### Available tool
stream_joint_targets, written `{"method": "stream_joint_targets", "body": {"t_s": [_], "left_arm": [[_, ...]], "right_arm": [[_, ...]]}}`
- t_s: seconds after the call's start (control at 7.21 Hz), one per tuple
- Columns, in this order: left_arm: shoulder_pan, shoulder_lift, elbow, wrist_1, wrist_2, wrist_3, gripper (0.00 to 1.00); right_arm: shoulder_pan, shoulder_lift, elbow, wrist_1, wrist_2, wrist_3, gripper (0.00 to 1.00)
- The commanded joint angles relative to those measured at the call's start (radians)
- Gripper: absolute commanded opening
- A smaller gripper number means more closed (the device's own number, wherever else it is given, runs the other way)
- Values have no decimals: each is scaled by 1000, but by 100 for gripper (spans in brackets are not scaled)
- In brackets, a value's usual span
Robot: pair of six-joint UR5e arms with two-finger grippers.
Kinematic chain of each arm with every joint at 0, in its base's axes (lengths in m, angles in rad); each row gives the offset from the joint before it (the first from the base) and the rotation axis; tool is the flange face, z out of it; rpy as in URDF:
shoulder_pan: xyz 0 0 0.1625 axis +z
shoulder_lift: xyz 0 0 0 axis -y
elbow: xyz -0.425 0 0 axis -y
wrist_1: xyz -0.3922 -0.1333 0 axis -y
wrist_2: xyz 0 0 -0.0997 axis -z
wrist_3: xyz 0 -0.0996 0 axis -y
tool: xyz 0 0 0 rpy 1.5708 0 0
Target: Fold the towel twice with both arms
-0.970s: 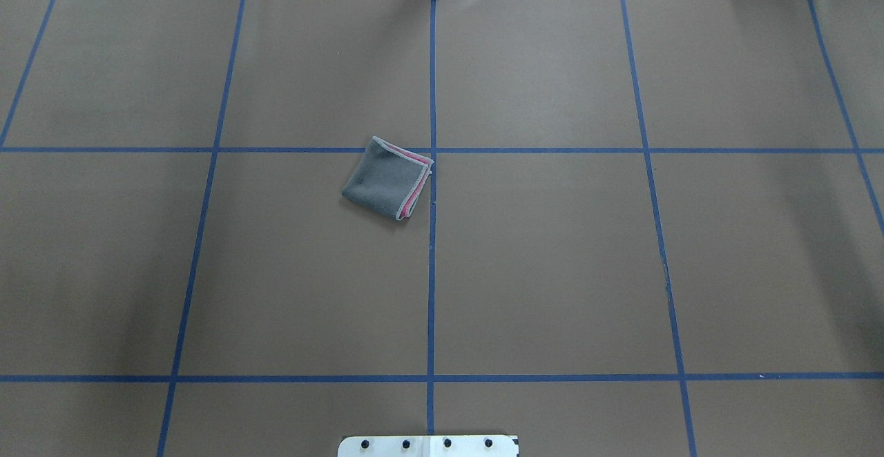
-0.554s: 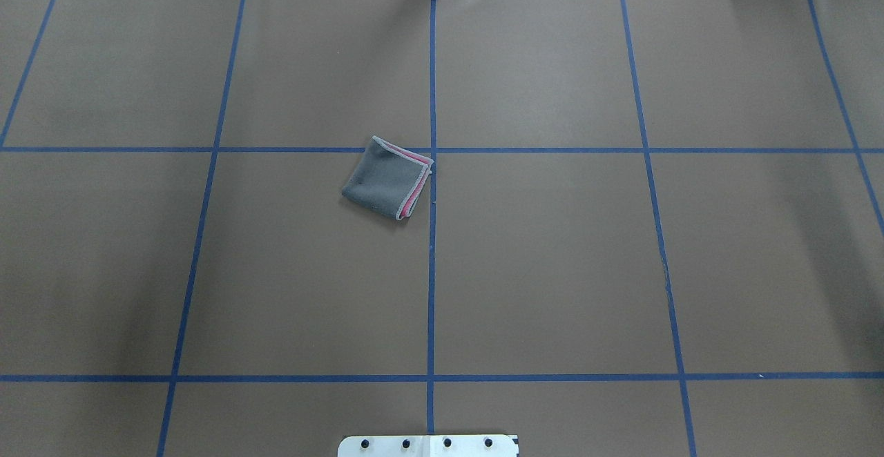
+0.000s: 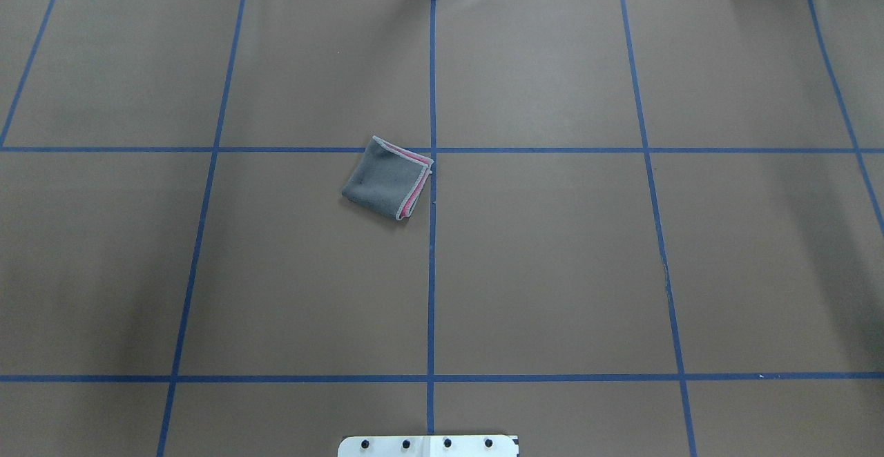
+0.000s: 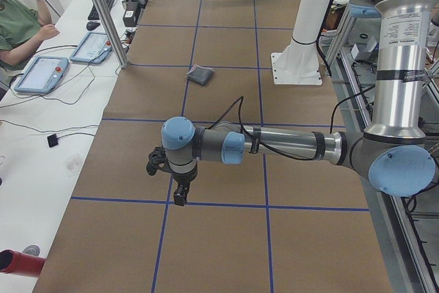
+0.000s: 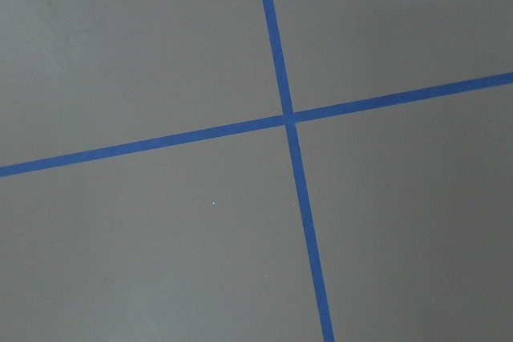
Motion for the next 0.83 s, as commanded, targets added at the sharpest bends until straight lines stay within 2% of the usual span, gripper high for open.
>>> {"method": "stream_joint_targets", "body": {"t_s": [0.0, 0.69], "left_arm": [[0, -2, 1, 0, 0, 0, 100], [-2, 14, 4, -1, 0, 0, 100]], "right_arm": [[-1, 2, 1, 0, 1, 0, 100], [-1, 12, 1, 0, -1, 3, 100]]}}
